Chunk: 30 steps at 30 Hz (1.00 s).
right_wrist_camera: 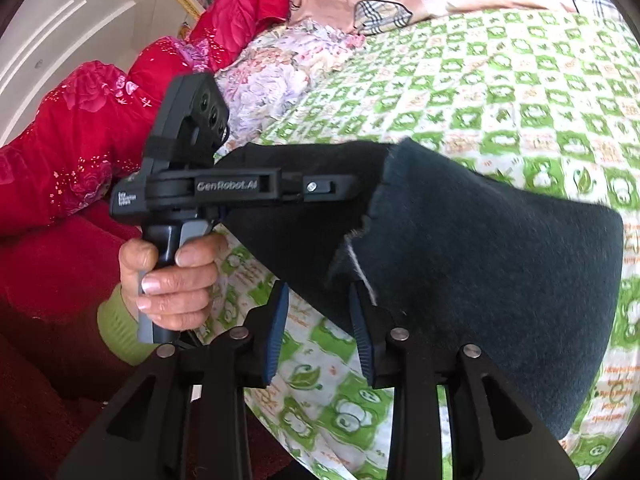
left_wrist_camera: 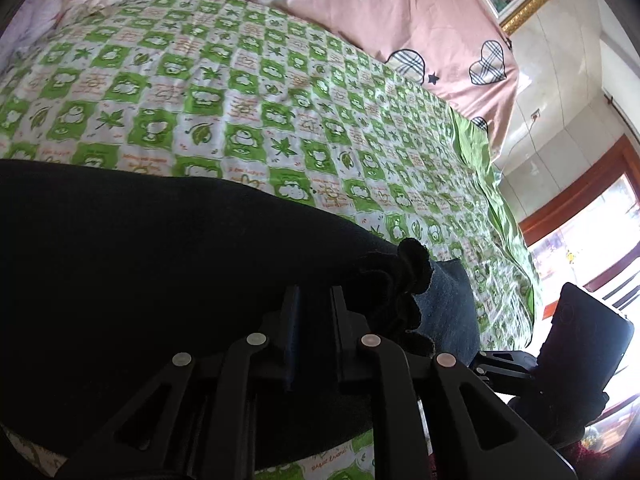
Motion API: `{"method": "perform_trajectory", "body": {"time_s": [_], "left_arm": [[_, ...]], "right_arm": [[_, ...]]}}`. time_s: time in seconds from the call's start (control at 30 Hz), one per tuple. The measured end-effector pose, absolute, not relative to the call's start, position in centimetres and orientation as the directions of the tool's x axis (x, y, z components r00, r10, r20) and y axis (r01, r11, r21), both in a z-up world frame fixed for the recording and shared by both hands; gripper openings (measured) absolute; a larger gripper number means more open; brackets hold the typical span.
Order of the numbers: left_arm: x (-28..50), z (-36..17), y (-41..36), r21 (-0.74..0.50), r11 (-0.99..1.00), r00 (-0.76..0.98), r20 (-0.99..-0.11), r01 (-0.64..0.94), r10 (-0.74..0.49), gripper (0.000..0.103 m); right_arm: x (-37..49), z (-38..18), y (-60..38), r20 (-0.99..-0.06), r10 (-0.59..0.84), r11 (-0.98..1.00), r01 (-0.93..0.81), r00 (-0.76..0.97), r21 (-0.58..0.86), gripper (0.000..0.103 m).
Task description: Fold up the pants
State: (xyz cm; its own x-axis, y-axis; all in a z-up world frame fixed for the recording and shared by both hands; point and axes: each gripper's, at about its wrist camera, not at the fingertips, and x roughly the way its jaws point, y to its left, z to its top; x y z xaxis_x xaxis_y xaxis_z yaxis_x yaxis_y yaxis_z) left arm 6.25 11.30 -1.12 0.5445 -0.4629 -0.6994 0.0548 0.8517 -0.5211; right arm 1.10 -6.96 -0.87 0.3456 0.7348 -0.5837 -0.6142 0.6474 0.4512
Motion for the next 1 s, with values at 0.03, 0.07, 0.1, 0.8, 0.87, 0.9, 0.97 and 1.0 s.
{"method": "perform_trajectory", "body": {"time_s": [0.03, 0.07, 0.1, 0.8, 0.87, 0.9, 0.97, 1.0], "left_arm": [[5.8, -0.9, 11.8, -0.521, 0.853, 0.555, -0.699, 0.038, -0.452, 0.013], [5.2, -0.8, 12.2, -0.52, 0.854, 0.565, -0.698, 0.024, -0.44, 0.014], [4.6, -0.5, 12.6, -0.518, 0.855, 0.576, -0.696, 0.01, -0.429, 0.016], [-6.9, -0.1, 26.0, -0.517, 0.77, 0.677, -0.72, -0.374, -0.154, 0.041], [-7.5, -0.5, 27.2, -0.526, 0.743, 0.677, -0.723, -0.413, -0.136, 0.042], [-7.7, -0.6, 27.7, -0.532, 0.731, 0.677, -0.724, -0.427, -0.133, 0.043], [-7.9, -0.9, 28.5, -0.538, 0.71, 0.673, -0.729, -0.455, -0.121, 0.043], [-8.0, -1.1, 28.9, -0.537, 0.702, 0.671, -0.733, -0.468, -0.114, 0.044]], "right_arm": [[1.2, -0.7, -6.8, -0.582, 0.737, 0.644, -0.618, 0.344, 0.451, 0.038], [1.3, -0.4, -6.5, -0.579, 0.739, 0.641, -0.623, 0.344, 0.449, 0.039], [1.4, -0.2, -6.3, -0.575, 0.743, 0.636, -0.627, 0.342, 0.449, 0.04], [6.8, 2.5, 3.9, -0.598, 0.76, 0.554, -0.734, 0.254, 0.392, 0.053], [7.4, 2.5, 5.1, -0.61, 0.754, 0.55, -0.742, 0.244, 0.383, 0.053], [7.6, 2.5, 5.5, -0.614, 0.752, 0.547, -0.745, 0.239, 0.381, 0.054], [8.1, 2.6, 6.6, -0.622, 0.75, 0.54, -0.752, 0.226, 0.378, 0.054], [8.3, 2.6, 7.1, -0.625, 0.749, 0.536, -0.755, 0.219, 0.377, 0.054]]}}
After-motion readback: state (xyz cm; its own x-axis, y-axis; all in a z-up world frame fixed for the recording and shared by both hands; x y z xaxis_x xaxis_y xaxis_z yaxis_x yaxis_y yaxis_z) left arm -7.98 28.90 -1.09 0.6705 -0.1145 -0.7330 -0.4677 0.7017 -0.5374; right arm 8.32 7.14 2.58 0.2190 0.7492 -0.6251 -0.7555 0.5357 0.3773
